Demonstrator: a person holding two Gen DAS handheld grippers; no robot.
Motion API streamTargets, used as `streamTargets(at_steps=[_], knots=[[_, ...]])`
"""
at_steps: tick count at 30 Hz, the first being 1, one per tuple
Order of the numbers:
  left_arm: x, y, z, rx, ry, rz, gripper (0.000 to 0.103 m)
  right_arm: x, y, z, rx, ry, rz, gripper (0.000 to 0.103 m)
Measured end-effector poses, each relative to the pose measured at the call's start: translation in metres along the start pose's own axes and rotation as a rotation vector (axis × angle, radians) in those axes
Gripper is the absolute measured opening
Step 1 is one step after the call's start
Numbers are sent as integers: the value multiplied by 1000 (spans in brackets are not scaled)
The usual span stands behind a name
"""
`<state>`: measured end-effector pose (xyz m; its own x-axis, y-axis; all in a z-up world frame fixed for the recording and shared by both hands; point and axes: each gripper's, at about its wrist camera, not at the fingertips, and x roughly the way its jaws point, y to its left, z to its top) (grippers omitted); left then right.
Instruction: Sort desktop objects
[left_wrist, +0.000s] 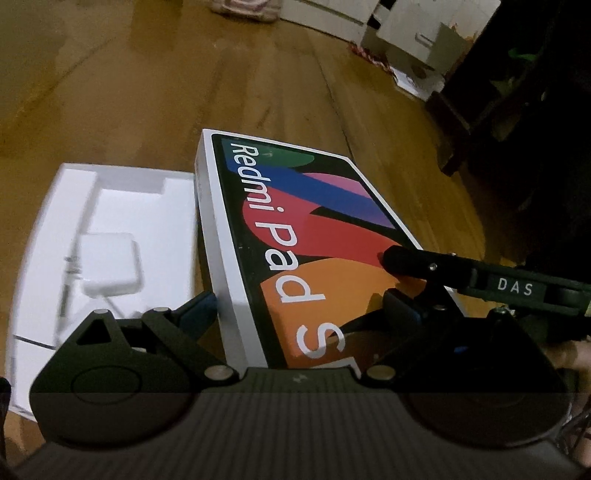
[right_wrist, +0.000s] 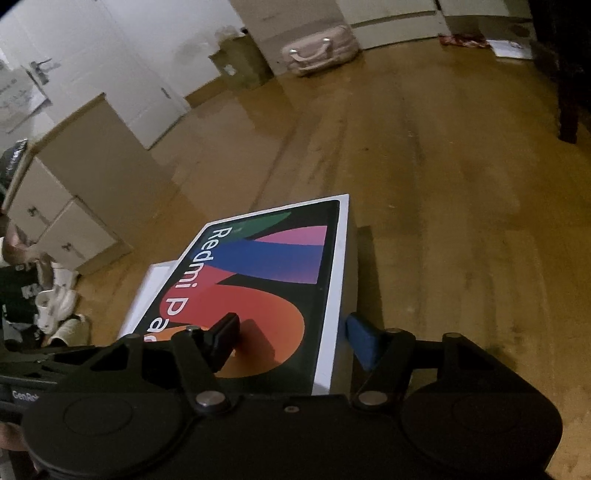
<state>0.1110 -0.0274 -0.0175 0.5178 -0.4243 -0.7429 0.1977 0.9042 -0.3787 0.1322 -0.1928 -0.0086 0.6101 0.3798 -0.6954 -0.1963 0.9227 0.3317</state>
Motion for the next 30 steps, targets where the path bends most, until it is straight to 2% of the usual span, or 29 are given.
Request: streamTargets(at_steps=[8, 17, 24, 30], knots=[[-38, 33, 3, -33, -53, 51, 97, 9, 56, 7, -88, -3, 32, 69], [-72, 71, -2, -53, -83, 94, 97, 31, 110, 7, -141, 42, 75, 69], [-69, 109, -8, -130, -70, 98, 97, 47, 142, 1, -197, 79, 58, 69], [-55, 139, 3, -141, -42, 149, 97, 68, 147, -17, -127, 127, 84, 69]])
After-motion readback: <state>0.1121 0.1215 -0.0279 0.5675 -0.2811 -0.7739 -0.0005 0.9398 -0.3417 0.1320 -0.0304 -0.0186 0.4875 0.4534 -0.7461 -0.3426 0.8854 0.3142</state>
